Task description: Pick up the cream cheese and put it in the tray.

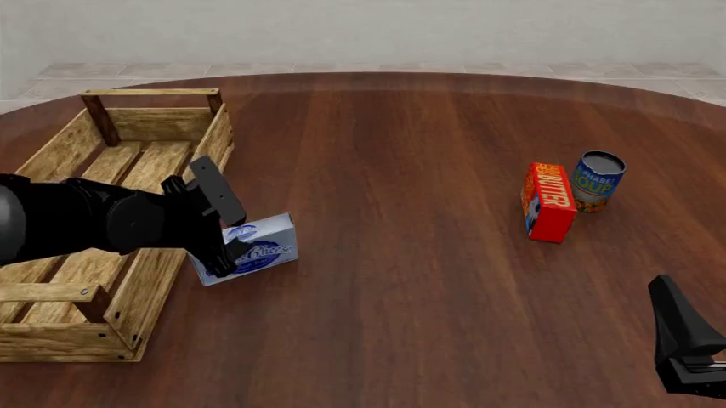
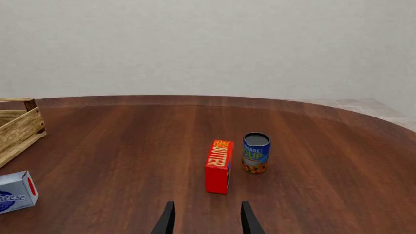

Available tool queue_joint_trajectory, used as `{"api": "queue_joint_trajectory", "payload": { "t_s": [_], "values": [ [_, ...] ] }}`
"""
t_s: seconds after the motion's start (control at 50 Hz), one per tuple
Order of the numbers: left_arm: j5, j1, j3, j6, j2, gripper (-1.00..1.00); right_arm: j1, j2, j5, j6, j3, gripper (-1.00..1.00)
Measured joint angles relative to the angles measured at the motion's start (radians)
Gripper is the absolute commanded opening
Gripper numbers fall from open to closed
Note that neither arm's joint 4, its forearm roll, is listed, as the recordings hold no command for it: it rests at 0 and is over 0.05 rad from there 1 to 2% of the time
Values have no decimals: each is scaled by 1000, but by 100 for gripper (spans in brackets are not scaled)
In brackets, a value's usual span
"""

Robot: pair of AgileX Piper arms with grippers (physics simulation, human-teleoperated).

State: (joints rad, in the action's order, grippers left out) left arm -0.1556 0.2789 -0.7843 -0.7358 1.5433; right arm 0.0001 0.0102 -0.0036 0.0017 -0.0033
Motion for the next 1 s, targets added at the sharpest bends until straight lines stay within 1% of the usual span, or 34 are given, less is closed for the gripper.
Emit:
{"api": "queue_joint_trajectory", "payload": {
  "t_s": [0.54, 1.0],
  "values": [
    [-13, -21, 0, 5, 51, 100, 0, -1, 2, 0, -1, 100],
    [-22, -60, -15, 5, 94, 100, 0, -2, 2, 0, 0, 100]
  ]
}}
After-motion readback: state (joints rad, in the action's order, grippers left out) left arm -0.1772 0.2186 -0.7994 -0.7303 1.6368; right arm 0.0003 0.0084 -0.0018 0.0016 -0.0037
